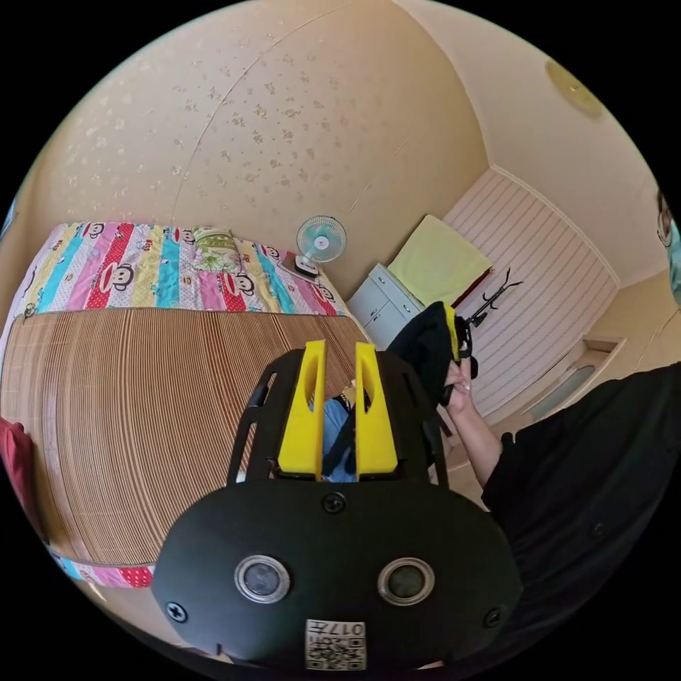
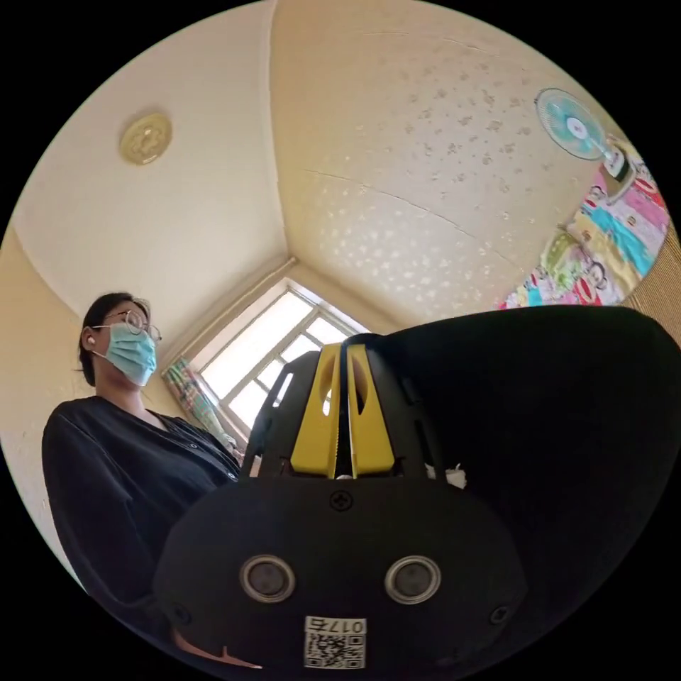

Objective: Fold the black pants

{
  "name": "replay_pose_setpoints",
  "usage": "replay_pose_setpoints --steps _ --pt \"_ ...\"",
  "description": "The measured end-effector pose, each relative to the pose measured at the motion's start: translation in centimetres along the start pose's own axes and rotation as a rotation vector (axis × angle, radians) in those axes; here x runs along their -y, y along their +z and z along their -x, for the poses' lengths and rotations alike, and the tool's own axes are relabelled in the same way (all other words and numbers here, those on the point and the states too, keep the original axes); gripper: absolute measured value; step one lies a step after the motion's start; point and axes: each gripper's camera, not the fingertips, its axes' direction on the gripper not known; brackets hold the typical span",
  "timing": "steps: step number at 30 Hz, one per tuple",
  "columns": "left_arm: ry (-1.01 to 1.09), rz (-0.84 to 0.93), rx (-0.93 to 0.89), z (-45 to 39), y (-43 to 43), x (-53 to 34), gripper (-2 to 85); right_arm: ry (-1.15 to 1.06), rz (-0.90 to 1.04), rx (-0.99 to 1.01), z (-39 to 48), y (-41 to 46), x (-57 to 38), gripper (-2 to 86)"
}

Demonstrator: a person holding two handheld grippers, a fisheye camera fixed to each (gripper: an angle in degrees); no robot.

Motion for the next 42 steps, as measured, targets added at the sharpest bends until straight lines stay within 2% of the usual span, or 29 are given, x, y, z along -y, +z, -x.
replay_pose_setpoints --steps 3,8,11,13,16,18,20,22,26,28,32,34,36,39,42 --pt "-0.023 -0.024 -0.027 2.2 -3.0 0.6 7.3 -0.08 -0.049 0.156 4.6 3.2 1.7 1.4" --pt "-0.093 -0.114 -0.101 6.4 -8.9 1.8 10.2 -0.226 0.035 0.387 12.6 12.8 3.1 1.3" --pt "-0.161 -0.207 -0.141 9.5 -13.1 2.6 11.9 -0.255 0.047 0.604 15.5 18.1 3.1 1.3" --pt "-0.184 -0.247 -0.173 11.2 -15.4 3.4 12.4 -0.264 0.072 0.672 16.7 21.1 3.0 1.2" --pt "-0.205 -0.277 -0.227 13.8 -18.4 5.1 12.5 -0.293 0.174 0.658 18.8 26.0 2.0 1.2" --pt "-0.298 -0.323 -0.393 17.2 -19.9 5.7 13.2 -0.293 0.199 0.688 19.0 28.1 0.9 1.2" --pt "-0.377 -0.375 -0.484 19.9 -21.0 5.9 13.5 -0.268 0.217 0.735 18.2 29.8 -0.5 1.2" --pt "-0.425 -0.391 -0.491 22.2 -22.1 6.1 13.6 -0.245 0.23 0.716 17.0 30.5 -1.6 1.1" --pt "-0.516 -0.25 -0.453 26.5 -22.8 7.5 14.3 -0.083 0.193 0.781 12.0 31.1 -4.9 1.1" --pt "-0.544 -0.202 -0.499 27.5 -22.4 8.3 14.6 -0.041 0.162 0.826 10.4 30.9 -6.0 1.1" --pt "-0.693 -0.173 -0.709 28.5 -22.0 9.7 15.9 -0.139 0.168 0.873 10.6 29.4 -5.9 1.1" --pt "-0.647 -0.177 -0.648 27.8 -23.6 11.2 16.0 -0.187 0.185 0.858 11.1 28.7 -5.4 1.1" --pt "-0.416 -0.151 -0.466 25.6 -26.5 14.9 16.1 -0.212 0.193 0.837 11.3 27.9 -5.1 1.1" --pt "-0.184 -0.12 -0.313 23.7 -28.8 19.5 16.1 -0.232 0.186 0.847 10.9 26.5 -5.1 1.1" --pt "-0.211 -0.044 -0.275 24.7 -28.6 23.9 16.1 -0.262 0.162 0.859 10.4 25.0 -5.5 1.2"
